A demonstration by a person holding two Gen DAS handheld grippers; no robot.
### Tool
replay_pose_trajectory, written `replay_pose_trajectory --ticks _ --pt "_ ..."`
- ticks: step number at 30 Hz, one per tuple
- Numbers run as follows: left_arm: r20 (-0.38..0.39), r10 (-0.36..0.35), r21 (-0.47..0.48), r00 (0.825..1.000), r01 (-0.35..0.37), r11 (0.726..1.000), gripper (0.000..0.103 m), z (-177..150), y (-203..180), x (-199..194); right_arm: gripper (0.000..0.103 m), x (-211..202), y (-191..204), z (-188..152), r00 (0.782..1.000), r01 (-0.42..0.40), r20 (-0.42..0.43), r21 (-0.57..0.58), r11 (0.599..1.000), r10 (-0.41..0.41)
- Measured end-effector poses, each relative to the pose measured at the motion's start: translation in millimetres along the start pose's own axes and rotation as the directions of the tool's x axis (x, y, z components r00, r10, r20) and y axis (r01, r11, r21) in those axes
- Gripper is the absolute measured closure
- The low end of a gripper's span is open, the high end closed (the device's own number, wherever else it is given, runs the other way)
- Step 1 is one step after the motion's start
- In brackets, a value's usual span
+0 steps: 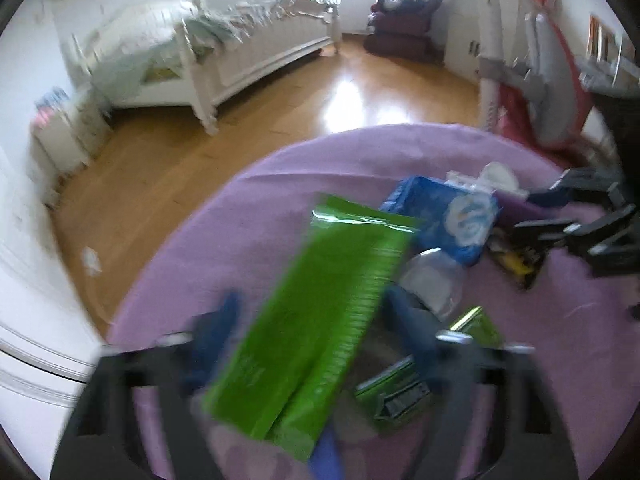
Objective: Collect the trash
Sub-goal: 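Grasp the green tube with the left tool while the right tool grasps the purple spray bottle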
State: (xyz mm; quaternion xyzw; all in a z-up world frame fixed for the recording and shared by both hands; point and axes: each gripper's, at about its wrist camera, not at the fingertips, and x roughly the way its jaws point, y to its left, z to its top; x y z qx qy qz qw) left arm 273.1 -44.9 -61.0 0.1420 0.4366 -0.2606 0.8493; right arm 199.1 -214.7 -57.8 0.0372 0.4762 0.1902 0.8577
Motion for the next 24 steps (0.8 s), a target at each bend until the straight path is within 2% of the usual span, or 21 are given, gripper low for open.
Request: replay_pose_trajectory --ticks 3,4,5,7,14,19,24 --pt "0.028 -0.028 -0.051 0.999 0.029 0.998 0.049 -5 3 -5 0.072 3 -1 -1 1.0 0.008 0.001 0.003 1.0 -0.008" --pt "0.038 -0.034 -0.064 0.999 0.036 0.997 0.052 -7 3 -8 0.075 1 -3 -2 1.0 -0.014 0.001 0.018 1.0 0.013" --pt "0.047 -0.04 -0.081 0.998 0.043 0.996 0.058 -9 3 -11 0.076 0 -4 -3 1.0 -0.028 0.004 0.029 0.999 0.028" --pt "0.067 -0.037 -0.115 0.997 0.045 0.992 0.063 -13 2 -19 0.076 -6 -4 -5 0.999 -0.042 0.013 0.04 0.998 0.042" --pt "0.207 -0.039 -0.212 0.978 0.083 0.974 0.067 -24 -23 -82 0.077 -54 -9 -25 0.984 -0.166 0.088 0.12 0.979 0.156" --pt "0.288 -0.097 -0.208 0.953 0.161 0.965 0.067 -34 -73 -124 0.077 -110 -14 -48 0.957 -0.254 0.191 0.178 0.951 0.22" --pt "0.327 -0.16 -0.182 0.932 0.228 0.957 0.067 -40 -134 -139 0.077 -165 -21 -77 0.922 -0.323 0.292 0.217 0.921 0.254"
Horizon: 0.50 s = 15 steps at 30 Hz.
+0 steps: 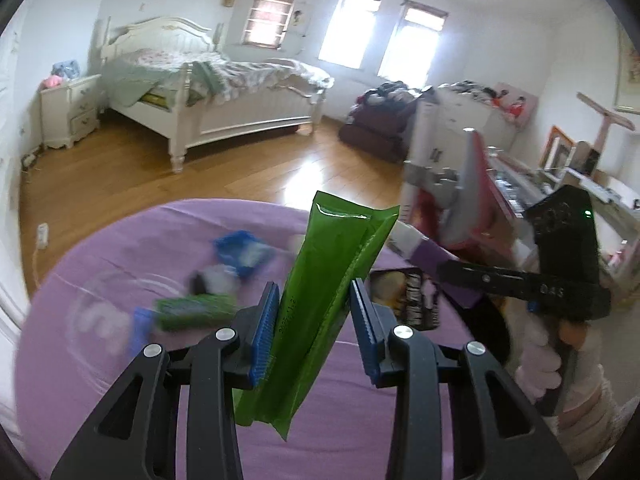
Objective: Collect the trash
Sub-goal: 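Grasp the green tube with the left tool while the right tool grasps the purple spray bottle, then carry the green tube and purple spray bottle to the black bin and release both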
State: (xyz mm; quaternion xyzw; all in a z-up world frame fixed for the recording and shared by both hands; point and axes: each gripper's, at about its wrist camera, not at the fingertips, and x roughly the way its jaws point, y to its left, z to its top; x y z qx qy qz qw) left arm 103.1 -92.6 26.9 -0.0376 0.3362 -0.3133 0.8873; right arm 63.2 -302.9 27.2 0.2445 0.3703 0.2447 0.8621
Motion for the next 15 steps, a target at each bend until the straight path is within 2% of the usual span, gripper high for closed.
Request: replay_pose_trajectory --ticks 3,6,11,15 --pt "0.01 -0.033 -0.018 0.999 0.033 0.999 0.067 -10 -27 4 0.077 -25 -5 -9 0.999 -0.026 0.022 0.017 1.0 0.025" --pt "-0.002 -0.058 -0.087 0.998 0.057 0.995 0.067 -20 -37 14 0.077 -30 -17 -23 1.0 -0.012 -0.008 0.054 0.998 0.013" --pt "-0.025 -0.045 -0.129 0.999 0.041 0.991 0.067 -41 -51 14 0.077 -14 -43 -56 0.988 0.118 -0.103 0.043 0.992 -0.113" --pt "-0.026 -0.021 -0.12 0.999 0.018 0.993 0.067 -49 -62 4 0.075 -8 -48 -73 0.971 0.208 -0.12 0.0 0.978 -0.207"
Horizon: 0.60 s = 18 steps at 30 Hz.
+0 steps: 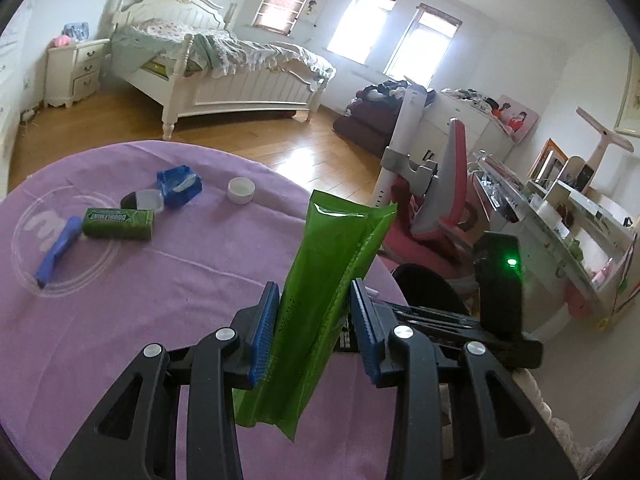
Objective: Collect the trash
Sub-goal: 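Carry the green tube and purple spray bottle to the black bin and release both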
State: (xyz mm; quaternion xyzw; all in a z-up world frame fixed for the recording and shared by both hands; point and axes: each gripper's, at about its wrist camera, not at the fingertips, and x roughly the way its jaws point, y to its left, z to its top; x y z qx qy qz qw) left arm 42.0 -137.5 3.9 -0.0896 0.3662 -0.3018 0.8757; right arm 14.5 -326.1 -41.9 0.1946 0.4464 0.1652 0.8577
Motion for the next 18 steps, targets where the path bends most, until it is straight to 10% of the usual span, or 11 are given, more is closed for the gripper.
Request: replay_pose_trajectory --ticks 8,12,18 --pt "0.003 0.008 0.002 1.0 -0.008 1.0 0.066 -6 -5 -10 0.04 27 26 9 0.992 0.124 0.037 -0.147 0.981 -0.12" --pt "-0.005 0.013 0.004 1.0 -0.013 1.0 0.066 -9 -8 -7 0.076 39 28 19 0.99 0.143 0.02 -0.18 0.973 -0.142" --pt "-0.002 0.004 0.039 1.0 -0.004 0.999 0.066 -6 -20 -3 0.076 -2 -15 24 0.987 -0.094 0.137 0.057 0.994 0.085"
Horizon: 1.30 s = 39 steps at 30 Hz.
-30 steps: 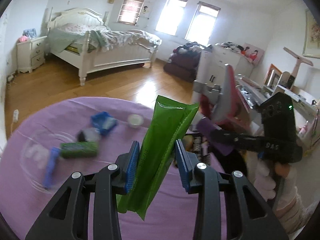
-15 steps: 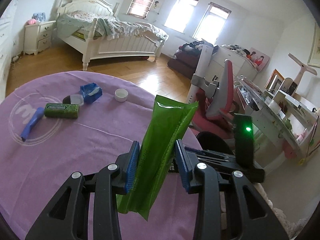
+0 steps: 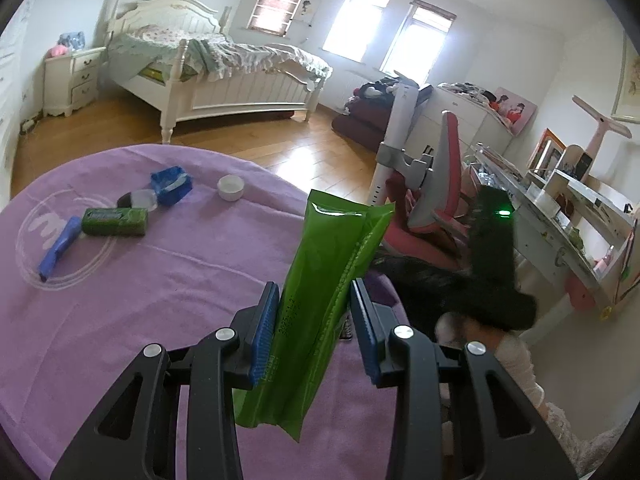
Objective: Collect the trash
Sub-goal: 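Carry the green tube and purple spray bottle to the black bin and release both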
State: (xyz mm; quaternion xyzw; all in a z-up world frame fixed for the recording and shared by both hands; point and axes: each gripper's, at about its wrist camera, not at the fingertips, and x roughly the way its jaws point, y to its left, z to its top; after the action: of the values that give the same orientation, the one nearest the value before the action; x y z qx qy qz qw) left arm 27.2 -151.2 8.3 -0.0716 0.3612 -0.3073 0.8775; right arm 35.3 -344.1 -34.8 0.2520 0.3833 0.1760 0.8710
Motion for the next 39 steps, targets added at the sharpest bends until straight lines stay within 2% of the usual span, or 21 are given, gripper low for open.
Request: replay_pose_trajectory --ticks 3,6,11,16,21,28,33,35,38,39 --pt "-0.001 -0.022 0.028 1.0 0.022 0.999 0.066 6 -13 8 0.076 -41 -21 0 0.995 -0.059 0.09 0.088 0.994 0.051" --pt "-0.01 -0.062 0.067 0.998 0.063 0.996 0.066 12 -36 22 0.076 -86 -41 -4 0.985 -0.062 0.17 0.139 0.988 0.038" --pt "-0.042 -0.129 0.131 0.991 0.134 0.982 0.066 16 -78 57 0.076 -154 -80 -18 0.959 0.011 0.274 0.218 0.976 -0.072" --pt "-0.105 -0.203 0.206 0.973 0.221 0.953 0.067 12 -133 99 0.076 -200 -121 -35 0.931 0.089 0.317 0.293 0.952 -0.184" --pt "-0.169 -0.228 0.251 0.959 0.266 0.931 0.066 3 -169 136 0.076 -216 -156 -47 0.915 0.123 0.32 0.364 0.923 -0.248" --pt "-0.231 -0.218 0.264 0.948 0.276 0.924 0.067 -7 -187 171 0.077 -229 -185 -59 0.903 0.134 0.324 0.412 0.901 -0.282" --pt "-0.259 -0.204 0.282 0.944 0.276 0.919 0.066 -12 -200 188 0.079 -228 -196 -62 0.903 0.137 0.316 0.428 0.893 -0.29" --pt "-0.265 -0.193 0.293 0.945 0.27 0.917 0.062 -13 -205 193 0.079 -226 -194 -62 0.904 0.135 0.314 0.433 0.891 -0.289" --pt "-0.267 -0.148 0.314 0.952 0.232 0.921 0.043 -12 -210 196 0.079 -225 -196 -61 0.907 0.128 0.309 0.442 0.888 -0.284" --pt "-0.259 -0.136 0.321 0.956 0.218 0.922 0.032 -11 -212 195 0.079 -225 -197 -62 0.907 0.128 0.308 0.448 0.885 -0.287"
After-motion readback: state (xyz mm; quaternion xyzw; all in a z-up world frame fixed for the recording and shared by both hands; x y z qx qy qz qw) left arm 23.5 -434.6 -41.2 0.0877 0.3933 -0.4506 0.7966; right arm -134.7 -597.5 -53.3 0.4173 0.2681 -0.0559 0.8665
